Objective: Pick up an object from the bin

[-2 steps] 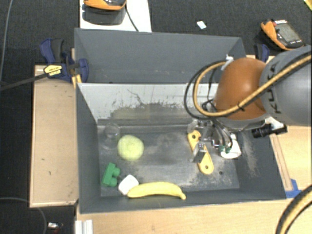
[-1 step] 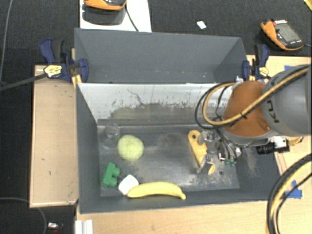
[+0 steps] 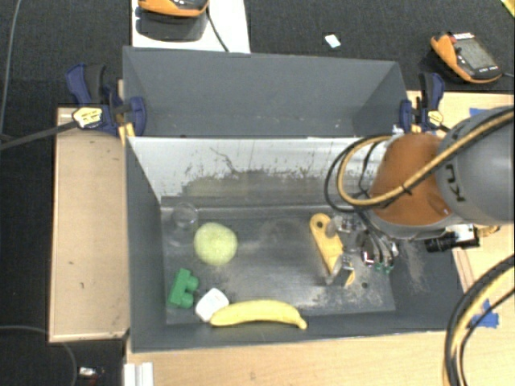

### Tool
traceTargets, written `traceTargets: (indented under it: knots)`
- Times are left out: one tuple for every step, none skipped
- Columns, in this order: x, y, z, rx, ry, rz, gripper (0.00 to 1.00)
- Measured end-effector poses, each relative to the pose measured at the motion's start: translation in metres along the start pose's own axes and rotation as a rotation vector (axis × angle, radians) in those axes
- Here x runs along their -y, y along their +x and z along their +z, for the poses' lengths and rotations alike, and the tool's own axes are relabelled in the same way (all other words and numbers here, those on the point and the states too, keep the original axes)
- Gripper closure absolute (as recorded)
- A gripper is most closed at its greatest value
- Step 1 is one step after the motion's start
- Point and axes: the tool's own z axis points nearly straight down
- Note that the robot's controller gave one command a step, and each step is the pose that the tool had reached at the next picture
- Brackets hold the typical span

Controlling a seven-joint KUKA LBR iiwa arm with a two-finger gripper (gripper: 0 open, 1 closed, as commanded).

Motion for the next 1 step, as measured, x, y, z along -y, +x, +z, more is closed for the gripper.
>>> traceTargets:
  knots:
    - [-0.0020,-0.0012,-0.0004,0.003,0.002,0.010,0.00]
